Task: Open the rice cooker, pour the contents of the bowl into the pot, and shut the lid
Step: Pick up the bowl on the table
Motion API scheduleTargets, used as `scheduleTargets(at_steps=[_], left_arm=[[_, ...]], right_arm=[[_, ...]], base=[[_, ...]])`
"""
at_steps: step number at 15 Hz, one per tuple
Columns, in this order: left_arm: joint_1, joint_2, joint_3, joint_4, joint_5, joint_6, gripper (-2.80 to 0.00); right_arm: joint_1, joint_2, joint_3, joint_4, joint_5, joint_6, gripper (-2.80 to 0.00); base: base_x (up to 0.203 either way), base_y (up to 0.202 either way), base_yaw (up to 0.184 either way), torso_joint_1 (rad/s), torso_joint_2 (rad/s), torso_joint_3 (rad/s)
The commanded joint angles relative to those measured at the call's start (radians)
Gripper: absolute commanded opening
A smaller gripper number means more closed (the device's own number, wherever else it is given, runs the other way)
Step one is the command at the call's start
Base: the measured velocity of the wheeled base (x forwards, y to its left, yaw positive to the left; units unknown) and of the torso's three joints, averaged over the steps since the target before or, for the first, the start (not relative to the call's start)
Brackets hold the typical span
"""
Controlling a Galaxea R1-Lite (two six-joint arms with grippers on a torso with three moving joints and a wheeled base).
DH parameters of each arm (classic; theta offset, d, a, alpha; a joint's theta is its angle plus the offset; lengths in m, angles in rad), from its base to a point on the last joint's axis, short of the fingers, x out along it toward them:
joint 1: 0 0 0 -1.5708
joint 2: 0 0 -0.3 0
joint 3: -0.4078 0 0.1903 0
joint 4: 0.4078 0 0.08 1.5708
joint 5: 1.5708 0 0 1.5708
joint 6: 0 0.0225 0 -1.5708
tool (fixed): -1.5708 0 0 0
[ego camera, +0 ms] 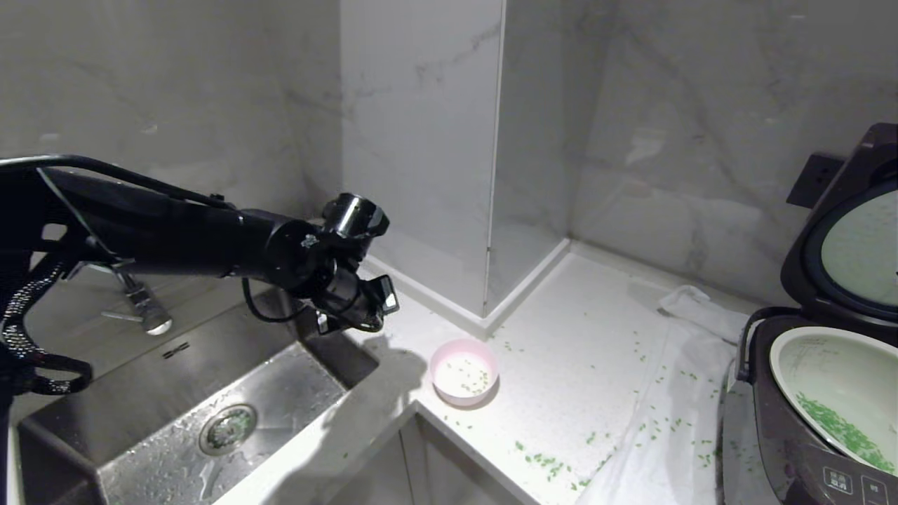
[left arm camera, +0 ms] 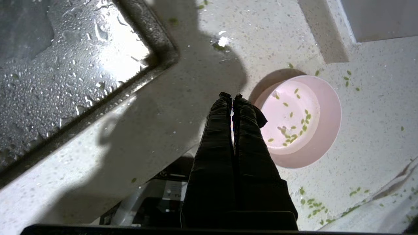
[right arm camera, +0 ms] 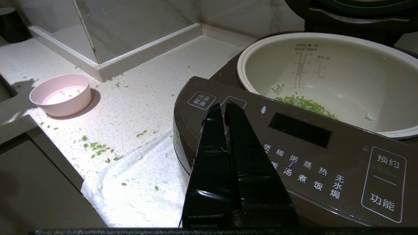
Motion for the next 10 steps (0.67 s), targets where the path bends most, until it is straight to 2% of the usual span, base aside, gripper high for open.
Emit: scheduleTargets(at_steps=[1,2,3,10], left_arm=[[-0.04,0.085,-0.045,0.013,0.011,-0.01,-2.8],[-0.047,0.102,-0.055,0.014,0.012,-0.016,-2.8],[-0.052,0.116,-0.073,0.014,0.012,-0.02,0.0],[-0.111,0.195,-0.14,0.015,0.017,-0.039,0.0]], right_arm=[[0.0,0.0,0.002,0.0,0.0,0.001,-2.8],[0.0,0.0,0.002,-0.001,0.0,0.002,-2.8],[0.0,0.0,0.002,0.0,0.0,0.0,-2.8],[0.0,0.0,0.002,-0.002,0.0,0.0,-2.8]], base=[[0.0,0.0,0.0,0.0,0.0,0.0],[0.0,0.0,0.0,0.0,0.0,0.0],[0.0,0.0,0.0,0.0,0.0,0.0],[0.0,0.0,0.0,0.0,0.0,0.0]])
